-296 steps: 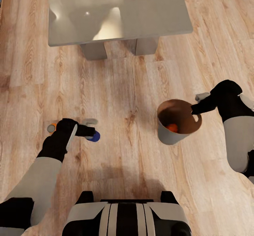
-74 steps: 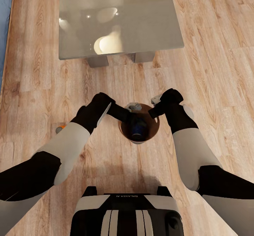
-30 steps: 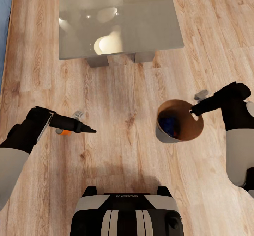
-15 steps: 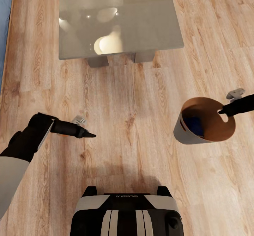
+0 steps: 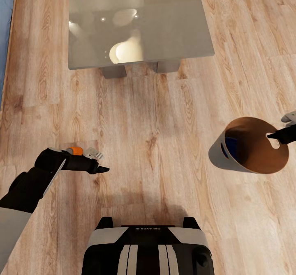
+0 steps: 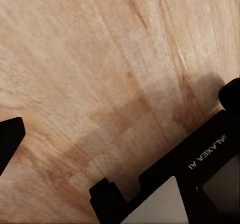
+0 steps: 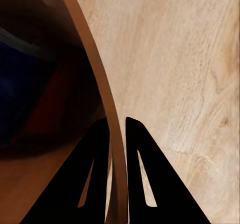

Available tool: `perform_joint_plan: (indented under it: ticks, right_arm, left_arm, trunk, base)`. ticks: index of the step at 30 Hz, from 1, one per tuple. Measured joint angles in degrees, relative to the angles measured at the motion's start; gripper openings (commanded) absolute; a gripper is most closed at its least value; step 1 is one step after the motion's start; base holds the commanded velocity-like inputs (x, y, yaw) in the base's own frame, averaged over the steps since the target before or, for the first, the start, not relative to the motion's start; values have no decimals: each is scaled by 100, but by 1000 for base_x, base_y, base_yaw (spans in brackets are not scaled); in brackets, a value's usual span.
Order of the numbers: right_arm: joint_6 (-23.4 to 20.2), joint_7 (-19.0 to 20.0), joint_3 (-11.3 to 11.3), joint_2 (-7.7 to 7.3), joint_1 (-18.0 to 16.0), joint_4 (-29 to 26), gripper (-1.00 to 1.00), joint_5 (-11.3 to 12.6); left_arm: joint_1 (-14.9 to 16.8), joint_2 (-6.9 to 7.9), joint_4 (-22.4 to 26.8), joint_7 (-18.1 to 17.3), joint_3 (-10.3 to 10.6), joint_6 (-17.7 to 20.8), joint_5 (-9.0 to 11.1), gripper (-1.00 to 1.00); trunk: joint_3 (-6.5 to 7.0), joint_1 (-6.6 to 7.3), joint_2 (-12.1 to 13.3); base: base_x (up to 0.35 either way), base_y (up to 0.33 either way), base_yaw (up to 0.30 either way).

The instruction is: Put the three can of soda from the living room inside the tash can in the kitchen.

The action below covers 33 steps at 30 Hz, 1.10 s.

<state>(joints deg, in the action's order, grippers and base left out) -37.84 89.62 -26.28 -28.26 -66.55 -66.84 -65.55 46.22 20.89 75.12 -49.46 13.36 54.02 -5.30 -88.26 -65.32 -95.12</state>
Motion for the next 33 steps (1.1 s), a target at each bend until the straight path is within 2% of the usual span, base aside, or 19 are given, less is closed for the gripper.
perform_joint_plan:
  ticks: [4,6,8,12,13,15,16,17,19,20,21,22,23,25,27,29,33]
  right_arm:
    - [353,4,-146,6,161,-256,-100,24]
    - [574,9,-183,8,396,-466,-100,57]
    - [705,8,-204,2,595,-651,-100,209]
    - [700,7,-218,20,760,-875,-100,415]
    - [634,9,-219,23,772,-893,-100,432]
    - [112,11,-217,29,802,-928,-100,474]
    - [-113,10,-210,33,824,-934,-100,493]
    - [-281,9,-201,64,856,-935,-100,492]
    - [-463,14,-201,247,894,-936,-100,454]
    - [-488,21,-203,295,897,-937,-100,452]
    - [-548,7,-204,380,909,-935,-100,359]
    - [-568,10,-203,405,909,-936,-100,344]
    - [-713,7,-204,442,916,-936,-100,263]
    - [-879,5,-203,459,927,-936,-100,192]
    - [-1145,7,-205,475,1104,-927,-100,59]
    - [-1219,3,-198,485,1235,-912,-100,25]
    - [-1308,8,-204,644,1408,-882,-100,-17]
  left_arm:
    - [-78,19,11,-13,-111,118,-2,100]
    - [-130,23,17,-12,-201,154,-5,100]
    - [-180,17,15,2,-257,153,-10,100]
    - [-224,-16,33,30,-311,148,1,100]
    - [-228,-20,53,34,-315,149,1,100]
    - [-281,-32,203,39,-378,155,7,100]
    - [-359,-40,276,40,-515,155,5,100]
    - [-480,-51,329,44,-752,149,-2,100]
    - [-734,-89,384,48,-1232,144,-21,100]
    - [-778,-96,390,48,-1322,153,-19,100]
    - [-859,-106,417,45,-1502,209,-10,100]
    - [-878,-110,424,44,-1559,261,-4,100]
    - [-911,-115,437,43,-1709,480,-10,100]
    - [-925,-117,439,43,-1786,593,-17,100]
    - [-940,-119,422,47,-1869,598,-50,100]
    - [-947,-119,409,50,-1893,598,-65,100]
    - [-1008,-201,446,144,-1922,598,-195,100]
  trunk:
    - [0,0,0]
    - [-1,0,0]
    - [-1,0,0]
    - [0,0,0]
    - [0,0,0]
    - [0,0,0]
    - [0,0,0]
    - [-1,0,0]
    - [17,21,39]
    - [35,43,79]
    - [53,65,119]
    - [71,87,159]
    - [89,109,199]
    - [125,153,279]
    - [160,197,360]
    - [196,241,440]
    - [268,329,600]
  base:
    - [0,0,0]
    - [0,0,0]
    - [0,0,0]
    - [0,0,0]
    - [0,0,0]
    - [0,0,0]
    - [0,0,0]
    - [0,0,0]
    - [0,0,0]
    - [0,0,0]
    - [0,0,0]
    - [0,0,0]
    - [0,0,0]
    - [0,0,0]
    - [0,0,0]
    - [0,0,0]
    - [0,0,0]
